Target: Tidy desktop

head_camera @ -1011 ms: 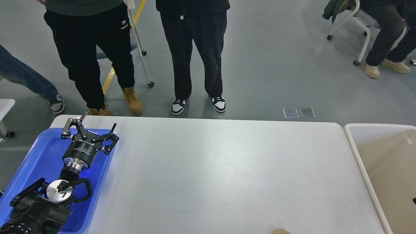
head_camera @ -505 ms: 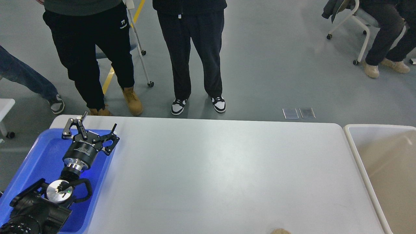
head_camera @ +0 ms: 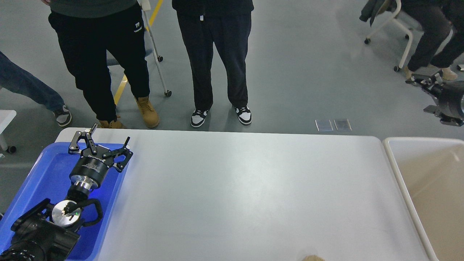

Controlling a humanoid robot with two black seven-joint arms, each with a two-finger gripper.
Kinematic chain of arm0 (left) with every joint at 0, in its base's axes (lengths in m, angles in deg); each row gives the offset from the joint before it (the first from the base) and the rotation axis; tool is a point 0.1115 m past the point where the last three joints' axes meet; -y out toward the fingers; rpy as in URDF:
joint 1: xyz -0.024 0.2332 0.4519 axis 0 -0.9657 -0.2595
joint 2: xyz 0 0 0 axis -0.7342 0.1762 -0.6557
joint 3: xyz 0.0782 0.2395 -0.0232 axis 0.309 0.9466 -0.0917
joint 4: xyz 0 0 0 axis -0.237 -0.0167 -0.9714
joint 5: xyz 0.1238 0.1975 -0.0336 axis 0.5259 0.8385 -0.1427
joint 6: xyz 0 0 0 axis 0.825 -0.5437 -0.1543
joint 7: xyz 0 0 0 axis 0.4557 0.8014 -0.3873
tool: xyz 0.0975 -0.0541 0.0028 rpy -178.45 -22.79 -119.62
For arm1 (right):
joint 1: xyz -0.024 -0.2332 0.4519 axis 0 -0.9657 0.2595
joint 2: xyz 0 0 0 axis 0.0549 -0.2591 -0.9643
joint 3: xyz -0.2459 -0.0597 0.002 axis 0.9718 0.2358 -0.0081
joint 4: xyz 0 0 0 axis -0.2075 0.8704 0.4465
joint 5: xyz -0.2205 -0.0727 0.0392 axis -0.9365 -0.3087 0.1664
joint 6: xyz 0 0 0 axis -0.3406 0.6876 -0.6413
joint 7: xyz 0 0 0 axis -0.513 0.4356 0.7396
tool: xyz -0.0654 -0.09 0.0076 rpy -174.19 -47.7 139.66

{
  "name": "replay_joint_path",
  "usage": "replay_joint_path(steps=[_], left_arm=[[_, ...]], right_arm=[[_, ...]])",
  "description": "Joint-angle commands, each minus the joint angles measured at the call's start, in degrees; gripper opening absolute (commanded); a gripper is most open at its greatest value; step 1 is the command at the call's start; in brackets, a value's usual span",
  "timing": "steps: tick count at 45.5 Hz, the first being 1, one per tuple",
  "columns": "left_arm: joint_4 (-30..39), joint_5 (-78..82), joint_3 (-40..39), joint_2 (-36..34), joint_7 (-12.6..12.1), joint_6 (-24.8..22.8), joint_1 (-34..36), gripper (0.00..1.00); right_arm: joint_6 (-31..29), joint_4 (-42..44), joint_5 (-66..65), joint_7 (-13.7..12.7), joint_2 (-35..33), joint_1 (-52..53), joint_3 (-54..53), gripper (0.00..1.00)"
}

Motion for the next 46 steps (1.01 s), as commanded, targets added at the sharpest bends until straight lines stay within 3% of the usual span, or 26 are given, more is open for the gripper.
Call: replay_joint_path(steps=[1,13,22,31,35,46], left_arm=[[0.0,0.1,0.0,0.0,0.0,0.0,0.0,1.00],[0.0,0.1,0.1,0.0,0.0,0.0,0.0,1.00],[0.0,0.2,0.1,0.0,0.0,0.0,0.0,1.00],[0.0,0.3,0.1,0.0,-0.1,0.0,0.0,1.00],[0.0,0.3,0.1,0.0,-0.1,0.0,0.0,1.00],[0.0,0.3,0.1,0.0,-0.1,0.0,0.0,1.00]], right_arm=[[-3.0,-4.4,-8.3,-0.1,7.8,17.0,17.1,1.00],[-4.4,-6.2,-14.1,0.5,19.1,24.4,33.3,1.00],[-5.4,-15.5,-13.6,4.3,26.2,33.2,47.4,1.00],[-7.6,-22.4,-7.2,5.0,30.5,39.6,50.0,1.00],[-10.9,-25.2,0.2,6.8,33.6,43.3,51.3,1.00],[-14.8,-27.4,4.1,7.0,37.7,46.3,51.4,1.00]])
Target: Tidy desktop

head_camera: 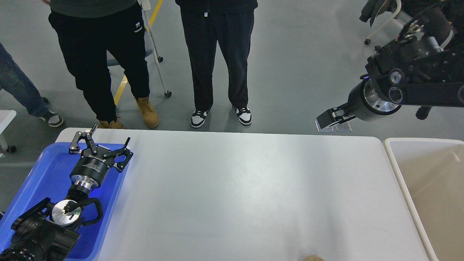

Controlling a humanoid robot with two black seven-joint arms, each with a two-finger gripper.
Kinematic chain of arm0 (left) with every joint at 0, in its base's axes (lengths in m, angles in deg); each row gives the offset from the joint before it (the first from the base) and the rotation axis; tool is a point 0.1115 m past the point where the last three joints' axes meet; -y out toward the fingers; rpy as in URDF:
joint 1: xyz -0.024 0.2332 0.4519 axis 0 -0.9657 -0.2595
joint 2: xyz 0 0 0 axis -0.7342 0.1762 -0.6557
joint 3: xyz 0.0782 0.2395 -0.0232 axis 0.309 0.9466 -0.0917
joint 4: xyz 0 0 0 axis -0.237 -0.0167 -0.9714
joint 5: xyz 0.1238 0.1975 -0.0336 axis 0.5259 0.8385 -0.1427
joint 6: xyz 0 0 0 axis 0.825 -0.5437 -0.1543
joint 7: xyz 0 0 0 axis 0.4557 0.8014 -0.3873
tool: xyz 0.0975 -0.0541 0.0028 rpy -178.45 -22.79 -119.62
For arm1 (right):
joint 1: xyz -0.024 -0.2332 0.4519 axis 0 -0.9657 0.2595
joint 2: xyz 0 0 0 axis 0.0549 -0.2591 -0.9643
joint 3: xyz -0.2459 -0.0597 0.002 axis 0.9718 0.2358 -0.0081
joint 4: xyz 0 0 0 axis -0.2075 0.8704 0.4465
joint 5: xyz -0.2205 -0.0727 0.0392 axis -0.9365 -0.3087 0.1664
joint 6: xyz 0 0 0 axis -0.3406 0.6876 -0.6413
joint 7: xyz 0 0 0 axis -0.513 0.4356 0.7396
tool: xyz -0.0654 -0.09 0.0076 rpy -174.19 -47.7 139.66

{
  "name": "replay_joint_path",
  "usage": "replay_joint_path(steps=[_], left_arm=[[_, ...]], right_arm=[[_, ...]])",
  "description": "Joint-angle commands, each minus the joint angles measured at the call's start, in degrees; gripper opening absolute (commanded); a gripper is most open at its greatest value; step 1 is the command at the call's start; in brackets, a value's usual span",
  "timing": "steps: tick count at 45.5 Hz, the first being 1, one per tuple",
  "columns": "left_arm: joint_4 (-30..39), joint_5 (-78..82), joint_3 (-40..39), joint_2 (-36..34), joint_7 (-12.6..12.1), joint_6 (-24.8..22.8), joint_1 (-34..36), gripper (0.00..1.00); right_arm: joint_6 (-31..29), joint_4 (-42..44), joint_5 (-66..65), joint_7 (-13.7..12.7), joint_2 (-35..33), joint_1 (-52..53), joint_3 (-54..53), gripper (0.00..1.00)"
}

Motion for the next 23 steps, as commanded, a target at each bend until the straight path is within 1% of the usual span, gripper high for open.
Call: replay_joint_path(steps=[1,8,13,18,23], left_arm=[[0.0,0.0,0.0,0.0,0.0,0.0,0.0,1.00],[0.0,0.0,0.0,0.0,0.0,0.0,-0.1,1.00],[0.0,0.0,0.0,0.0,0.0,0.0,0.0,1.00],[0.0,0.0,0.0,0.0,0.0,0.0,-0.1,1.00],[0.0,0.0,0.0,0.0,0.0,0.0,-0.1,1.00]], right_arm=[[-5.5,-3.5,5.6,1.0,4.9,4.6,2.0,1.00],[-7.0,-3.2,6.8,1.0,7.3,3.7,2.2,1.00],[-7.4,-3.1,7.2,1.1,7.9,2.2,4.9,1.00],[-11.8,-1.8,7.3,1.2,8.5,1.6,7.0,1.00],[-13.4,-1.1,7.4,1.8,8.4,-0.6,10.3,1.00]])
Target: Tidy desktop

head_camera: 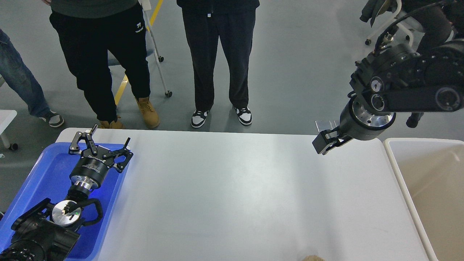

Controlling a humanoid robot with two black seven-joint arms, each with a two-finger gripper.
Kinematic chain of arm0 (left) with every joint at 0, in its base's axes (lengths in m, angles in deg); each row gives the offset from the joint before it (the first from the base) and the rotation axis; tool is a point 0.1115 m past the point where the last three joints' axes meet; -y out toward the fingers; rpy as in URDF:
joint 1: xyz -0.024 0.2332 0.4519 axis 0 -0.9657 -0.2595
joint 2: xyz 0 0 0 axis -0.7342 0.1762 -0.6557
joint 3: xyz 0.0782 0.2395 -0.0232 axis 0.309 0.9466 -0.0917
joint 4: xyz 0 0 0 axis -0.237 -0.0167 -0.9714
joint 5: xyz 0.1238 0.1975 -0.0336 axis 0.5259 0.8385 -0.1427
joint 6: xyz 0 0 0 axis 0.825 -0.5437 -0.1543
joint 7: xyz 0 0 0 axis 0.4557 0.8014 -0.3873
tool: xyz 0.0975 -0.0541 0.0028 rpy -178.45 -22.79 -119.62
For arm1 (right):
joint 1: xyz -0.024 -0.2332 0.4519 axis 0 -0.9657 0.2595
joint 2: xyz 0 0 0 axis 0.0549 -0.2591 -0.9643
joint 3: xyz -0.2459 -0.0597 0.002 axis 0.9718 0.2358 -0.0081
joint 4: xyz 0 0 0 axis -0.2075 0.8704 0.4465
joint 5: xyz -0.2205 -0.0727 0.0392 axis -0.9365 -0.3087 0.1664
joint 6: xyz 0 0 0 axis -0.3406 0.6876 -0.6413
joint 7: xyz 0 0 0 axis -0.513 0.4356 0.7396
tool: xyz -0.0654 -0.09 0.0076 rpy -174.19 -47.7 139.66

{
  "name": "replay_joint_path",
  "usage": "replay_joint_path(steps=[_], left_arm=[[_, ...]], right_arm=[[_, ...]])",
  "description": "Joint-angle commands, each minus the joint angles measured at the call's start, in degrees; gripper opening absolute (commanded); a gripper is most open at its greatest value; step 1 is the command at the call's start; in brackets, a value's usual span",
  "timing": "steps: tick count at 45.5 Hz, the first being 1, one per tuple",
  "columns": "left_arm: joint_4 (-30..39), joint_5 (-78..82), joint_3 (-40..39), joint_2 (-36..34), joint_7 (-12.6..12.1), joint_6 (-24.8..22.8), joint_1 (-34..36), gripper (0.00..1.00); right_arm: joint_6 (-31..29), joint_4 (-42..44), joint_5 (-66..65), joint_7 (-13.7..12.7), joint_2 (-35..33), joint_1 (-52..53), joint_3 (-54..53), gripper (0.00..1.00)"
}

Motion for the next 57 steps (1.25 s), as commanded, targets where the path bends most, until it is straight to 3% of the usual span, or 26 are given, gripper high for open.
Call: replay_joint_path(steps=[1,10,24,57], left_arm=[[0.0,0.0,0.0,0.0,0.0,0.0,-0.1,1.00],[0.0,0.0,-0.1,0.0,0.0,0.0,-0.1,1.00],[0.0,-0.1,-0.1,0.0,0.0,0.0,-0.1,1.00],[0.0,-0.1,-0.1,-0.1,0.0,0.0,-0.1,1.00]], right_arm=[[-4.5,1.3,1.2,0.9,1.3,-2.9,5.9,1.00],[-4.5,1.4,5.0,1.1,-2.0,-4.3,9.1,1.00],[-1.3,1.5,13.3,0.9,-0.9,-4.1,7.7,1.00],[-1.8,1.3,8.7,0.9,-3.2,-2.0,9.8,1.00]])
